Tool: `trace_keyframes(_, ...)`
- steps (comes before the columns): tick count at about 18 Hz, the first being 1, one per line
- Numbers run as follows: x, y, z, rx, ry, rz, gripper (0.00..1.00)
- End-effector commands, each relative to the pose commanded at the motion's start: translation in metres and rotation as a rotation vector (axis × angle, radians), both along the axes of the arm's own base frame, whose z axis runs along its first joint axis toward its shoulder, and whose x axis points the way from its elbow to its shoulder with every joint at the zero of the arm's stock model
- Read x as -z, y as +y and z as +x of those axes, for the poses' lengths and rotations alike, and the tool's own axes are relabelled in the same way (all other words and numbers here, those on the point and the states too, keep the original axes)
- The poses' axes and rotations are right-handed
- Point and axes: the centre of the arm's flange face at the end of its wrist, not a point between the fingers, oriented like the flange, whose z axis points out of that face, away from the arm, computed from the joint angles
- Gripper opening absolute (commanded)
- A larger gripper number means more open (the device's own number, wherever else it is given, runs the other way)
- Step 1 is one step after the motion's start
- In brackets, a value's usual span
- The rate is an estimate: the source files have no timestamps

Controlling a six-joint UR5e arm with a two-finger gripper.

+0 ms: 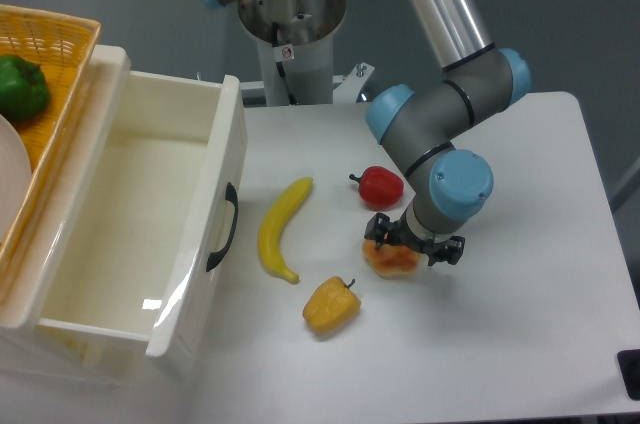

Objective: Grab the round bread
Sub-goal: 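Lower the gripper around the bread roll and close the fingers, then lift the grasped bread roll up off the table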

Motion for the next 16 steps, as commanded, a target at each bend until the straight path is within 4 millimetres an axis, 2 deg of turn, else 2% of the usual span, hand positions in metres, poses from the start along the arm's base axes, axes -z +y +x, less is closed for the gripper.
trace_keyframes(9, 0.0055, 0.0024, 0.0009, 0.005, 0.004, -0.003, 1.0)
trace_keyframes(11, 0.0061, 0.0021, 0.0013, 0.005, 0.002, -0.004, 0.92)
trace_keyframes(13, 0.0071, 0.0043, 0.0034, 0.008, 0.001, -0.005, 0.78)
trace_keyframes(16, 0.0071, 0.0043, 0.0034, 0.008, 0.001, -0.005, 0.67)
